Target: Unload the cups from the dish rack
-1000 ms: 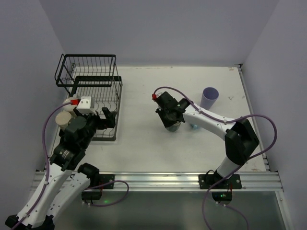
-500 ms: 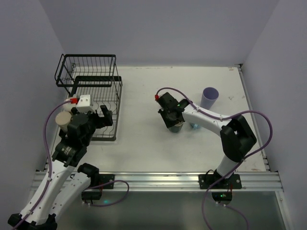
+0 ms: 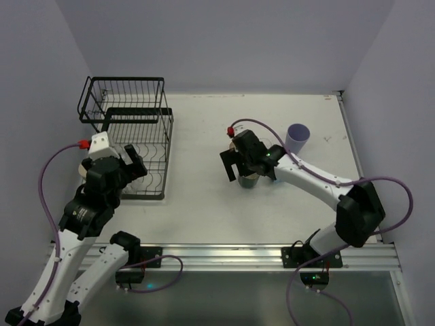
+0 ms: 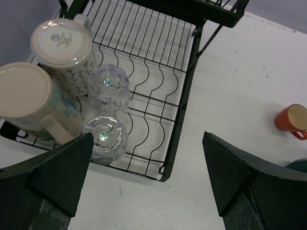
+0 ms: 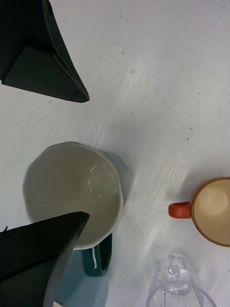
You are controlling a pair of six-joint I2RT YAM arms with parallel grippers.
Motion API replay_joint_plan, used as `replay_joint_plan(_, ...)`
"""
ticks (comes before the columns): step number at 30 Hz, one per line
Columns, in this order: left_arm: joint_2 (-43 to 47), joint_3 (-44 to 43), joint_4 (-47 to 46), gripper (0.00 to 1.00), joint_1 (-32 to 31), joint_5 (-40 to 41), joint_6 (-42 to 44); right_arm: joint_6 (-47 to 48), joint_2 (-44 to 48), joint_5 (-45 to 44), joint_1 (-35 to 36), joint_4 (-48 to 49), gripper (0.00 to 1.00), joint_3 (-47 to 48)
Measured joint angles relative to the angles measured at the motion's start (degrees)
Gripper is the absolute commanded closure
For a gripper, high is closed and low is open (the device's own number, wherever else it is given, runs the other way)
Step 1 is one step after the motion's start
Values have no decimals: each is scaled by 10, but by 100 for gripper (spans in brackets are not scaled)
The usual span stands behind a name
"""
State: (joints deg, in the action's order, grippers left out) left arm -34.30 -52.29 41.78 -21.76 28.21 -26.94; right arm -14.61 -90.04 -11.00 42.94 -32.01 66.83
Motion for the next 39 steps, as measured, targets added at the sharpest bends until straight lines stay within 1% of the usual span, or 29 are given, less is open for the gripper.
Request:
replay_joint_plan(5,-30,10,33,0,0,36,-70,-10,109,6,0,43,1,-42)
replay_joint_plan(9,-61,57,42,0,0,61,-122,-17,189,31,0,80,1,-81)
replay_joint_plan(13,-66,105,43,0,0,76,-151,-25,239,59,0,111,1,-108)
replay_joint_plan(21,-68,118,25,0,11,114,-184,-37,273,79,0,147,1,-136)
replay_joint_plan(24,-90,136,12,2,23,115,-186,-40,294,89,0,156,1,-145)
replay_joint_plan(28,-128,140,-9,4,40,114,-191,-42,316,95,0,174,1,-154)
replay_joint_plan(33,-133,144,-34,6,47,114,-195,-43,321,95,0,183,1,-158)
replay_joint_plan(39,-146,172,-57,6,59,113,-196,-44,321,92,0,183,1,-158)
